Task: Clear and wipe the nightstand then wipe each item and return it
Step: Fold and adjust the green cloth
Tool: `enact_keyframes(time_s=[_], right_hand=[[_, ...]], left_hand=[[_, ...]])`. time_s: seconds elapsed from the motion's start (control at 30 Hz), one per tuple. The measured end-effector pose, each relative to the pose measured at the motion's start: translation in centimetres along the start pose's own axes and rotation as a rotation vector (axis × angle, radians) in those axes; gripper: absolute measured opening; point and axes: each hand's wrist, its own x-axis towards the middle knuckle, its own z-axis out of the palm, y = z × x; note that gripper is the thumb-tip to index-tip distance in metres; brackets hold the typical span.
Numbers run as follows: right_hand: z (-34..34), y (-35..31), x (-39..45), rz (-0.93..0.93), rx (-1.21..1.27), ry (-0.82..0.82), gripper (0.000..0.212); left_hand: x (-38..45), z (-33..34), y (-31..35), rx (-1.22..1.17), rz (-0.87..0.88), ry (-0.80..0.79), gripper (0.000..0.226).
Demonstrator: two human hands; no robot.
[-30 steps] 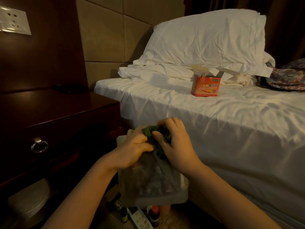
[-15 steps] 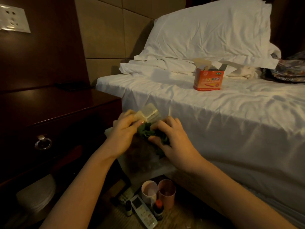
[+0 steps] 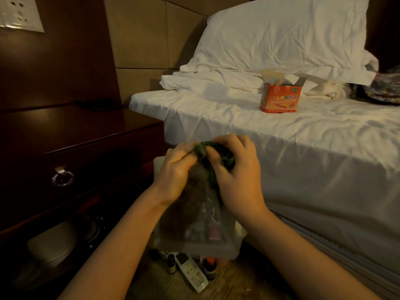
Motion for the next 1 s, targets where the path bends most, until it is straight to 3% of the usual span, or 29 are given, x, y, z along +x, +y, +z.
enact_keyframes(time_s=[0.07,0.17,0.33,0.47,0.6,0.8,0.87,1.0], right_hand=[[0.1,-0.3,0.4,0.062,0.027,0.044,0.01],[0.0,-0.2,1.1,0.162,0.075,0.033,0.008],[0.1,0.5,0.3,0.049,0.028,-0.063,0.009],[0.0,0.5,-0.8,-0.041,-0.022,-0.143,0.013],[-0.9,0.8,-1.2,-0.014,-0.003,-0.252,0.012],[-2.8,1.3,-1.0,0.125,0.268,-0.482,0.015],[-3.3,1.3,-1.0,0.151,0.331,-0.492,0.015],[-3.1,1.4,-1.3,0.011,0.091,-0.347,0.009]], left_hand=[[-0.1,-0.1,0.4,-0.029,0.019,-0.007,0.029],[0.0,-0.4,0.5,0.147,0.129,-0.043,0.03],[-0.2,0.1,-0.3,0.271,0.123,0.156,0.033],[0.5,-1.1,-0.5,0.109,0.058,0.334,0.039],[0.8,-1.8,-0.7,-0.007,0.041,0.357,0.031],[1.0,-2.0,-0.6,-0.234,-0.032,0.419,0.024],[1.0,-1.7,-0.7,-0.281,-0.054,0.362,0.029],[0.8,-0.7,-1.0,-0.191,-0.055,0.118,0.031]])
